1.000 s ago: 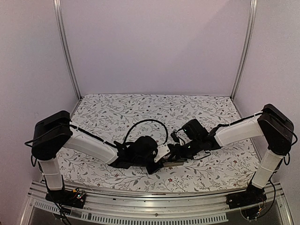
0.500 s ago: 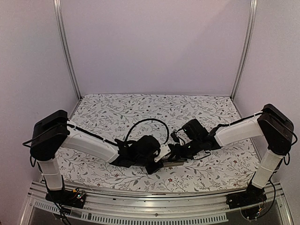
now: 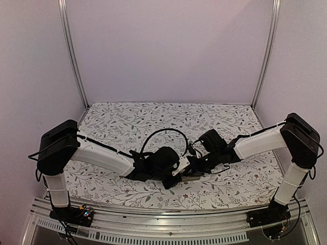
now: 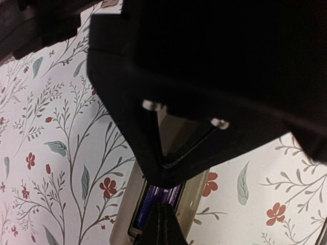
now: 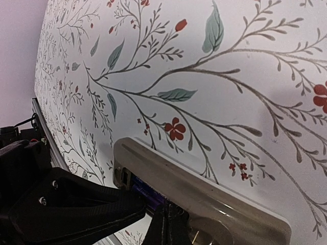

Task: Load the batteries into the remote control
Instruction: Adjust the battery in the battery compartment, then pick up the battery cover at the center of the board.

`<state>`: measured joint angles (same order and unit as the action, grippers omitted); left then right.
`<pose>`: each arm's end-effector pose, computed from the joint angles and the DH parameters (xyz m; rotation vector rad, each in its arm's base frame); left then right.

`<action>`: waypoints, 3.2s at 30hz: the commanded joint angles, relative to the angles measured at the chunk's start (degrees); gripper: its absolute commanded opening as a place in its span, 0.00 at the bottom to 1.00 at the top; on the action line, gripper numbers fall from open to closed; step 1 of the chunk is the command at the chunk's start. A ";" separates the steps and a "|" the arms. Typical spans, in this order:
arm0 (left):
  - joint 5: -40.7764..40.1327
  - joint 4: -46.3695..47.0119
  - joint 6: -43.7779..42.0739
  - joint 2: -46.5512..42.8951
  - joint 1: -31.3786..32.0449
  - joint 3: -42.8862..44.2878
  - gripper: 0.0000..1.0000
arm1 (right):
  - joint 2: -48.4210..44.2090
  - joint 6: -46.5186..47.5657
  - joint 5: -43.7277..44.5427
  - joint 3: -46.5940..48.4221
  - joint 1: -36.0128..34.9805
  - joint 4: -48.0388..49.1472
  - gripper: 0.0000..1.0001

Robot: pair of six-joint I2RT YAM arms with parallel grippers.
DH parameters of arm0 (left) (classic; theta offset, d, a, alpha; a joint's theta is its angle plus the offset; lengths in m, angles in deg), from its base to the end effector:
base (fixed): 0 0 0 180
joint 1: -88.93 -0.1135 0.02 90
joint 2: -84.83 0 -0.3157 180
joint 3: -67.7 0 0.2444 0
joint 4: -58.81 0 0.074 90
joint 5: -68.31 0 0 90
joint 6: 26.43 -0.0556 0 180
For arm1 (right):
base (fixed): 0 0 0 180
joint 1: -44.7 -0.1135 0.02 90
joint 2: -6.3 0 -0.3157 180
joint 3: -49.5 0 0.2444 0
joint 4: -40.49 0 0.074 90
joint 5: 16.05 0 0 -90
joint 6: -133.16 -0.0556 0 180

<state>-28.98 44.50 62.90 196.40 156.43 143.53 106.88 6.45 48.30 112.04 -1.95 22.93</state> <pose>0.1662 -0.3829 0.1653 1.3360 2.0763 -0.3628 0.2163 0.2642 0.1708 -0.4384 2.7678 1.0507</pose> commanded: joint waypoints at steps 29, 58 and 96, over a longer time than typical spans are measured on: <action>1.18 -16.86 3.92 0.83 -0.18 -6.52 0.00 | -11.47 2.53 4.39 3.95 8.33 -12.18 0.00; -6.35 2.13 1.80 -13.14 -0.80 -8.01 0.00 | -4.20 3.05 -2.57 4.15 2.01 -6.49 0.00; -9.45 5.96 10.66 -16.30 -2.96 -18.56 0.00 | 7.02 3.55 0.65 5.45 -2.57 -8.17 0.00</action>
<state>-37.89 49.90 73.72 179.63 154.18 125.68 113.21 9.73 43.21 119.96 -4.83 21.07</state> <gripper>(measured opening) 0.003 0.003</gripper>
